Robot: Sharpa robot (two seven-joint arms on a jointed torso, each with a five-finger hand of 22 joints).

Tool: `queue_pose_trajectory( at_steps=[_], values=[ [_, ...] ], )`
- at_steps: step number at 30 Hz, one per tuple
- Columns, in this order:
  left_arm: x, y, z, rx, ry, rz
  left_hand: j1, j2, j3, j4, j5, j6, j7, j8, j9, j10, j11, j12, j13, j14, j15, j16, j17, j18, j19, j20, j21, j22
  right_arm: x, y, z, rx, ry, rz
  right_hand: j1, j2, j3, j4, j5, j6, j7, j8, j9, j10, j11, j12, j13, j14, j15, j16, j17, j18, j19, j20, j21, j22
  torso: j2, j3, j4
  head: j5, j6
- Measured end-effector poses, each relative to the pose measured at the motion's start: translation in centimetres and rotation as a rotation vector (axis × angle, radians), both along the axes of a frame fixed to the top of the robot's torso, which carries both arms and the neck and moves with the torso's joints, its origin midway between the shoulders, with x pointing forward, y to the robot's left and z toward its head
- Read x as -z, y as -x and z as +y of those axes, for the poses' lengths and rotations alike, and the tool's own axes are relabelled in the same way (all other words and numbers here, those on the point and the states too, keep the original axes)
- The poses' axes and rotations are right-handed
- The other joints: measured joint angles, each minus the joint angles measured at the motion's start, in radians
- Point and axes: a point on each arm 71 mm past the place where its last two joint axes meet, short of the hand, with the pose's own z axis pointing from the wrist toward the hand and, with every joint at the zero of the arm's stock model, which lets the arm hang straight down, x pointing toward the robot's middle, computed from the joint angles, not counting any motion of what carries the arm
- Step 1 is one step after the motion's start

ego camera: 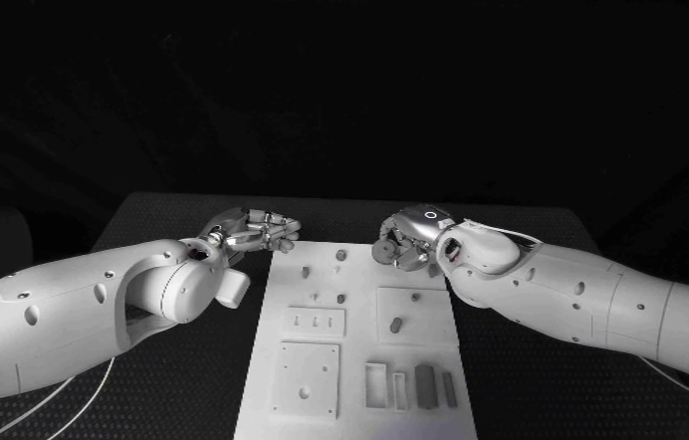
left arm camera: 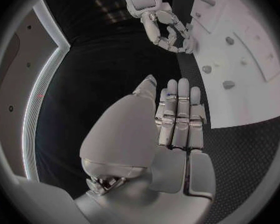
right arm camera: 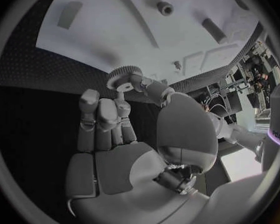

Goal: Assemble the parts on the task board

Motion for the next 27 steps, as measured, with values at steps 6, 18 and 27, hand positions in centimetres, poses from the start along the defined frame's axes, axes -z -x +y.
queue_pose_trajectory(
  at_steps=[6, 18, 27],
  values=[
    [0.0, -0.1, 0.1, -0.003, -0.001, -0.001, 0.000, 0.000, 0.000, 0.000, 0.000, 0.000, 0.000, 0.000, 0.001, 0.000, 0.000, 0.000, 0.000, 0.000, 0.000, 0.000, 0.000, 0.000, 0.000, 0.000, 0.000, 0.000, -0.5, 0.7, 2.1, -0.028, 0.010, -0.061, 0.004, -0.025, 0.021, 0.021, -0.026, 0.006, -0.003, 0.000, 0.000, 0.009, -0.003, 0.000, -0.006, 0.001, 0.000, 0.000, 0.000, -0.006, 0.010, 0.000, 0.004, 0.000, -0.001, 0.0009, -0.0008, 0.005, 0.005],
    [0.0, -0.2, 0.2, -0.007, -0.003, -0.002, 0.000, 0.000, 0.000, 0.000, 0.000, 0.000, 0.000, 0.000, 0.001, 0.000, 0.000, -0.004, 0.001, 0.000, 0.000, 0.000, 0.001, 0.000, 0.000, 0.000, 0.000, 0.000, 0.0, 1.7, 6.5, -0.088, 0.030, -0.125, 0.001, -0.032, 0.029, 0.023, -0.053, 0.014, -0.007, 0.000, 0.000, 0.012, -0.005, -0.001, -0.011, 0.001, -0.001, -0.005, -0.006, -0.006, 0.011, 0.000, 0.004, 0.000, 0.001, 0.0011, 0.0019, 0.013, 0.013],
    [0.1, -0.3, 0.1, -0.007, -0.004, -0.002, 0.000, 0.000, 0.000, 0.000, 0.000, 0.000, 0.000, 0.000, 0.002, 0.000, 0.000, -0.004, 0.001, 0.000, 0.000, 0.000, 0.001, 0.000, 0.000, 0.000, 0.000, 0.000, 1.5, 2.2, 8.6, -0.107, 0.035, -0.121, -0.002, -0.035, 0.034, 0.023, -0.057, 0.014, -0.007, 0.000, -0.002, 0.012, -0.005, -0.001, -0.011, 0.001, 0.000, -0.009, -0.008, -0.006, 0.011, 0.000, 0.004, 0.000, 0.001, -0.0002, 0.0051, 0.014, 0.010]
  ],
)
